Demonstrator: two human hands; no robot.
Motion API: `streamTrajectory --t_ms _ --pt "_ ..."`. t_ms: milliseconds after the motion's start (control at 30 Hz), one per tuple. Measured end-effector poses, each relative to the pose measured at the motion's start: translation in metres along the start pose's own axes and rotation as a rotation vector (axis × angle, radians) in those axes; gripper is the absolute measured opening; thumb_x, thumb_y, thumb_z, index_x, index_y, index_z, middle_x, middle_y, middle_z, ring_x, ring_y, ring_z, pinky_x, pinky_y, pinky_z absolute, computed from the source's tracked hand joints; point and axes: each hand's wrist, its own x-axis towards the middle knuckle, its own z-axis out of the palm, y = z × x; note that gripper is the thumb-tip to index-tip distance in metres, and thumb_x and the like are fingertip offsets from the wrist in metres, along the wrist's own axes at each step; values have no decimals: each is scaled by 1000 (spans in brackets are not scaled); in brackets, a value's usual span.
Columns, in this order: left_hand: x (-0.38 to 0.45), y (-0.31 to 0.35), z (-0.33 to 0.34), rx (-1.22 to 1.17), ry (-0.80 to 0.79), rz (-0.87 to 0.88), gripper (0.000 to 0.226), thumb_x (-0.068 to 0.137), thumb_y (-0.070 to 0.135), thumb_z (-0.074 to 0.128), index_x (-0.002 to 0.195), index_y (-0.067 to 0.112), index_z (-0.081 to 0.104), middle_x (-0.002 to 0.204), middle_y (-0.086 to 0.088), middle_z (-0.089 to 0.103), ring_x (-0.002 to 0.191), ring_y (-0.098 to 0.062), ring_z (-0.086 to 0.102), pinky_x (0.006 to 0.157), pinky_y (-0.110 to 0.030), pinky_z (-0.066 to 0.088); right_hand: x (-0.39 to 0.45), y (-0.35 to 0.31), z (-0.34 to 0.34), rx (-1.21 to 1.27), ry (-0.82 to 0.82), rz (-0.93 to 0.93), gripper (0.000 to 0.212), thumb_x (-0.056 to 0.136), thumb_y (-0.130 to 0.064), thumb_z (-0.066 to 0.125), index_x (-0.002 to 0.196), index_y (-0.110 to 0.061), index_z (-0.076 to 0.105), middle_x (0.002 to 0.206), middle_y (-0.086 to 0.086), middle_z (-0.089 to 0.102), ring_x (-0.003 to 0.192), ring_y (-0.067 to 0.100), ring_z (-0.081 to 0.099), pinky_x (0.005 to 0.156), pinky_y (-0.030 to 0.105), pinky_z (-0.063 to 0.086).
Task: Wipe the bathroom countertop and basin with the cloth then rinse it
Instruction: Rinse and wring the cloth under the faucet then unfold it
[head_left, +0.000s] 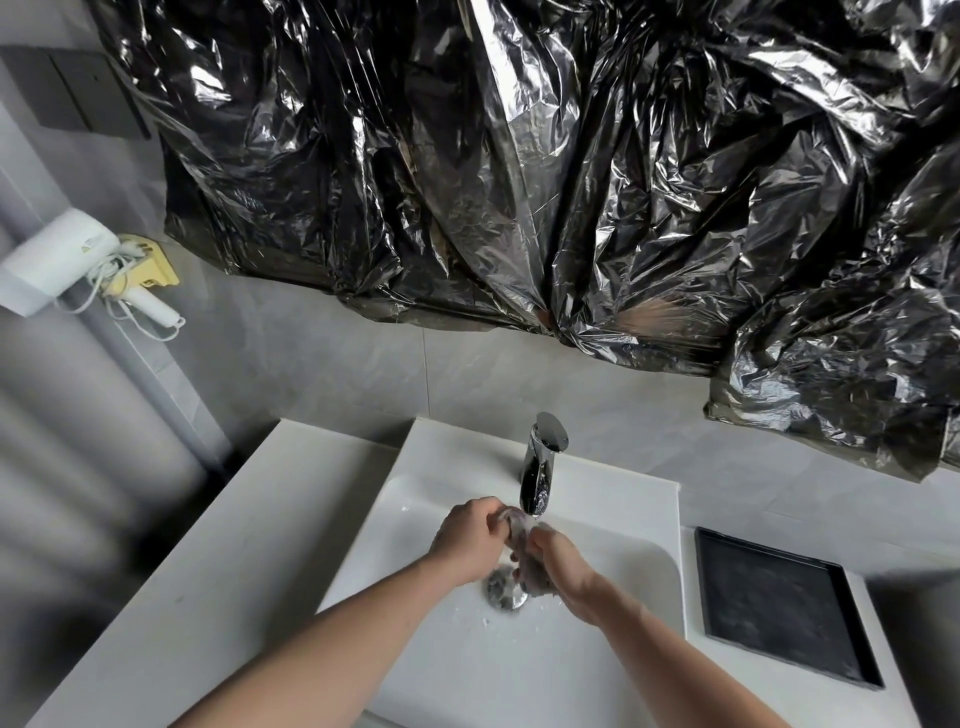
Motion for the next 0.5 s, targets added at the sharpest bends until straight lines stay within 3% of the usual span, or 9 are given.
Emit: streamTrajectory --t_ms 67,167,233,300,367,433,500 --pt "1 5 0 -27 26 -91 39 89 45 58 63 18 50 69 0 64 71 -27 57 66 -35 48 -1 6 0 -36 51 -35 13 81 -15 47 92 -9 48 58 7 43 56 22 37 54 29 36" --pt "4 12 -4 -96 -24 -219 61 83 67 57 61 10 62 63 -7 70 62 -28 62 64 -34 53 1 15 -3 -142 72 -97 30 84 2 60 113 -5 56 74 3 58 58 9 52 52 21 42" --pt "2 18 -7 -109 -87 -270 65 87 69 51 64 10 66 62 -8 68 53 -27 60 61 -32 54 3 19 -4 -255 69 -138 35 76 -11 70 108 0 62 79 2 63 67 8 57 62 23 47" --pt "1 19 -6 -55 -73 -264 64 90 69 45 62 14 60 67 -6 67 61 -27 61 62 -32 50 6 20 -6 -343 92 -142 34 74 -25 70 96 1 65 74 -1 65 67 10 58 68 31 47" --pt "0 17 -2 31 -15 -221 50 92 65 43 78 21 61 89 -3 69 85 -26 62 73 -32 45 8 18 -7 -345 109 -120 11 83 -19 66 82 -7 65 67 -3 67 64 12 58 68 32 46" --pt "-1 17 0 -98 -39 -167 37 91 56 46 112 29 61 112 4 66 104 -20 62 85 -33 47 5 10 -6 -295 105 -109 18 89 -9 61 72 -14 59 60 -1 59 57 14 50 59 27 41" --pt "-2 18 -1 -229 -116 -87 32 91 44 51 119 31 61 110 7 67 99 -16 63 84 -34 52 5 7 -6 -239 94 -84 22 92 -9 61 71 -14 59 59 2 52 54 14 45 50 21 37"
